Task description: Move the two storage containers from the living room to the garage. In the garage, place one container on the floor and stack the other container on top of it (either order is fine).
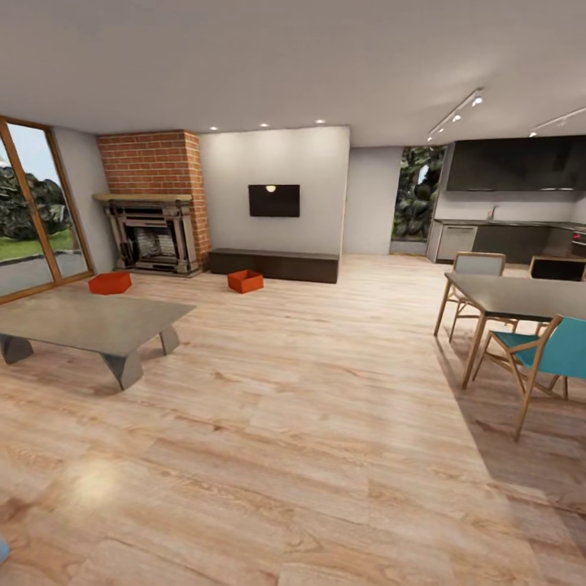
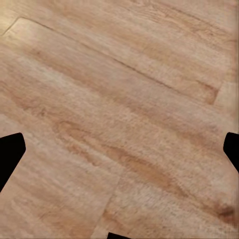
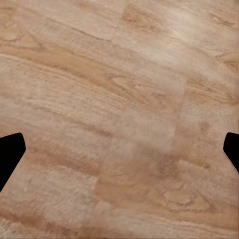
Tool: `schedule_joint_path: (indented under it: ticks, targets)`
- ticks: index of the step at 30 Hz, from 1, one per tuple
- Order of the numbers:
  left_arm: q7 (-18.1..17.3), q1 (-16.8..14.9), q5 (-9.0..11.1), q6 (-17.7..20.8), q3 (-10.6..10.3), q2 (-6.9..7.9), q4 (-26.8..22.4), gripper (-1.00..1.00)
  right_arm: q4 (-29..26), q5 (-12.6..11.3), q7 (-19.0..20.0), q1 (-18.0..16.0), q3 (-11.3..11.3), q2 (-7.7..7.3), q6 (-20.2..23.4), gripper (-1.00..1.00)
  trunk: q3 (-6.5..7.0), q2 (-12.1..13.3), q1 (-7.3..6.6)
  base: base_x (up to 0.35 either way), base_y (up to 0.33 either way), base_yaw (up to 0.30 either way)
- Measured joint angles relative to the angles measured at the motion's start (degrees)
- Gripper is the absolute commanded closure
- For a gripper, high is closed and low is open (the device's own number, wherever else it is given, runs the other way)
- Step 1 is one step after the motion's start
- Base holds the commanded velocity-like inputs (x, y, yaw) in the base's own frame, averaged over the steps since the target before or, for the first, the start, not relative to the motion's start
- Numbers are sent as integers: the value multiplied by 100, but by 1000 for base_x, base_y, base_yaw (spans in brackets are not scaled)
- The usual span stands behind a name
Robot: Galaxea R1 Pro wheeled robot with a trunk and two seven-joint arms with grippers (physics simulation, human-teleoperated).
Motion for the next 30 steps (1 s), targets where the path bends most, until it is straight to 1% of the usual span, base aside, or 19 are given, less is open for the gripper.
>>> schedule_joint_path:
  ticks: [3, 16, 30]
  targets:
    - [0, 0, 0, 4, 0, 3, 0, -100, 0, 0, 0, -1, 0, 0, 0, -100, 0, 0, 0, 329, -139, 62]
    - [0, 2, 0, 8, 1, 16, -3, -100, 2, 0, 1, -2, 0, 1, 0, -100, 0, 0, 0, 329, -140, 273]
    - [0, 0, 0, 8, 0, 11, 0, -100, 0, 0, 0, -1, 0, 9, -1, -100, 0, 0, 0, 329, -154, 27]
